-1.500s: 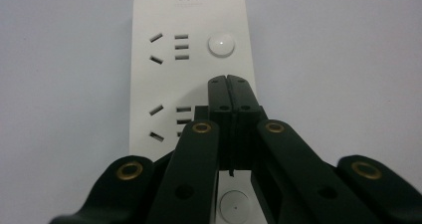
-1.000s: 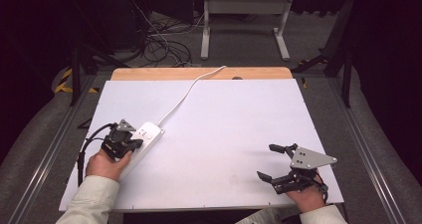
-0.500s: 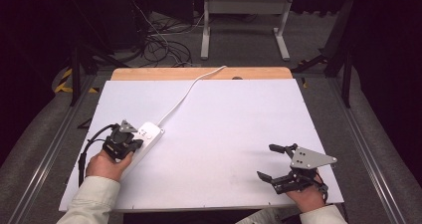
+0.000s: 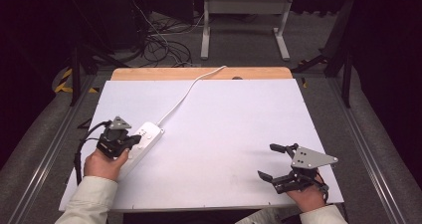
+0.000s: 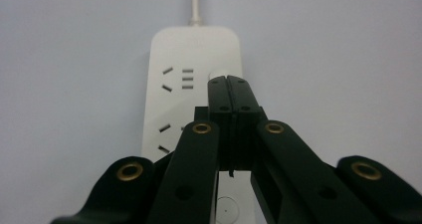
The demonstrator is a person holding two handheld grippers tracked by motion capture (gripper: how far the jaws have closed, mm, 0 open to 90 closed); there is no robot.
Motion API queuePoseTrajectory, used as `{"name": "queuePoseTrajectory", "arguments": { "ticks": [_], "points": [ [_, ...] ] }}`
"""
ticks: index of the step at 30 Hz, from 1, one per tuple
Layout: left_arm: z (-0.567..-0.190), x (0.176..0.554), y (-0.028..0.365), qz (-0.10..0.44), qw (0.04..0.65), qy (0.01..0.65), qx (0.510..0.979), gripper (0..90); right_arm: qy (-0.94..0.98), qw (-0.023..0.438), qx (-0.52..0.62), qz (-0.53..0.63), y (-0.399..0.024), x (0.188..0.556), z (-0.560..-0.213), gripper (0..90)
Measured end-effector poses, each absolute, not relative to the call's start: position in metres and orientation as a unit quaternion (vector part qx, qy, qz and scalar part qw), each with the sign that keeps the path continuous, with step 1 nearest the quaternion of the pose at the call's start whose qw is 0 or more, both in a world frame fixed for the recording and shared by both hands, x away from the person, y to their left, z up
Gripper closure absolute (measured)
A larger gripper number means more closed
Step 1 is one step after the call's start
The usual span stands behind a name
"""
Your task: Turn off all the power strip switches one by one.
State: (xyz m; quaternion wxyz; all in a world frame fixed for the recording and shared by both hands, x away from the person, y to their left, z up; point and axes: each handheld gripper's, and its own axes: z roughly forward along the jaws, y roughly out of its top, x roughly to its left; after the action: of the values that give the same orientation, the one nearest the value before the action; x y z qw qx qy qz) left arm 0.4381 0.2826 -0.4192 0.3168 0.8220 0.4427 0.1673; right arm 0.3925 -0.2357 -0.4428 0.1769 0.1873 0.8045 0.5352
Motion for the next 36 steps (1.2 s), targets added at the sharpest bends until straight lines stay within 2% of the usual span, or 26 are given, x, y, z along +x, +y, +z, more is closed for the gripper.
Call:
{"name": "queuePoseTrajectory", "arguments": {
  "ticks": [20,36],
  "points": [
    [-0.416,0.440,0.275,0.176,0.305,0.430,0.831,90.0,0.806,0.178,0.185,0.534,-0.235,0.392,-0.443,9.5],
    [-0.422,0.472,0.249,0.158,0.306,0.426,0.837,90.0,0.806,0.177,0.184,0.534,-0.236,0.392,-0.444,9.5]
  ]
}}
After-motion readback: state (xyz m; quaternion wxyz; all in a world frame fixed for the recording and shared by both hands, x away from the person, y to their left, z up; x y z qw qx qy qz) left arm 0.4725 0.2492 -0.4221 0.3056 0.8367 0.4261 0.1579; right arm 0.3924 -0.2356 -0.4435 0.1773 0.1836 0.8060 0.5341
